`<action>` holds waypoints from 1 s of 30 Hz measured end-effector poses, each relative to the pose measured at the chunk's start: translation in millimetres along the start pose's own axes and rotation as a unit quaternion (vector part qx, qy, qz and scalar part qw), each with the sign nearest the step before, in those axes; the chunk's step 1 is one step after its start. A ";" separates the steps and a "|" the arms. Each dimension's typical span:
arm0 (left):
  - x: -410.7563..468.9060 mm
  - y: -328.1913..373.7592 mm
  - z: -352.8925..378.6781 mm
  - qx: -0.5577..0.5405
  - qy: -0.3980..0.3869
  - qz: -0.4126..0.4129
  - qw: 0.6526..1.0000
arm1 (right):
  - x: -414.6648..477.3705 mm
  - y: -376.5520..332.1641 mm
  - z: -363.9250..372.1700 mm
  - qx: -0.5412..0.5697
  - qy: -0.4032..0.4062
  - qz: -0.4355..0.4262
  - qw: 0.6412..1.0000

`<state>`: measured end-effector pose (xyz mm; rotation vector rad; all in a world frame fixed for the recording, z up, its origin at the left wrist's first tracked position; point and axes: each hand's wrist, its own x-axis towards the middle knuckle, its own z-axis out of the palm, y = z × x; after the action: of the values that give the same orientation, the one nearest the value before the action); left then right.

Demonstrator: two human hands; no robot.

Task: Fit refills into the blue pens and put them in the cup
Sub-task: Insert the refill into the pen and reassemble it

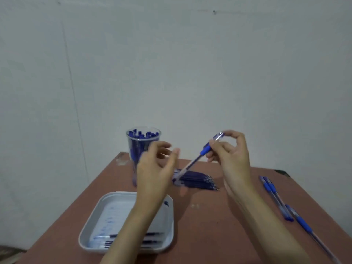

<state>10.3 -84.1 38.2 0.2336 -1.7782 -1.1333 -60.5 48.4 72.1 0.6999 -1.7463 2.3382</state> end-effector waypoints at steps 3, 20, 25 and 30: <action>21.6 -15.7 -31.6 0.046 0.109 0.016 0.993 | 25.5 -21.5 38.0 0.019 0.024 -0.082 0.996; 44.6 -58.0 -36.3 0.053 -0.026 -0.013 0.998 | 69.5 31.4 141.2 -0.364 -0.188 -0.097 0.907; 44.7 -58.8 -34.8 0.071 -0.025 -0.014 0.997 | 73.6 27.2 144.3 -0.456 -0.239 -0.099 0.852; 37.4 -53.5 -34.1 0.161 -0.015 0.019 0.987 | 65.1 22.6 134.3 -0.509 -0.260 -0.138 0.809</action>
<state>2.0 -155.7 23.0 0.3755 -1.9794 -0.8214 -88.9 -94.8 110.6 1.2623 -2.4710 0.7624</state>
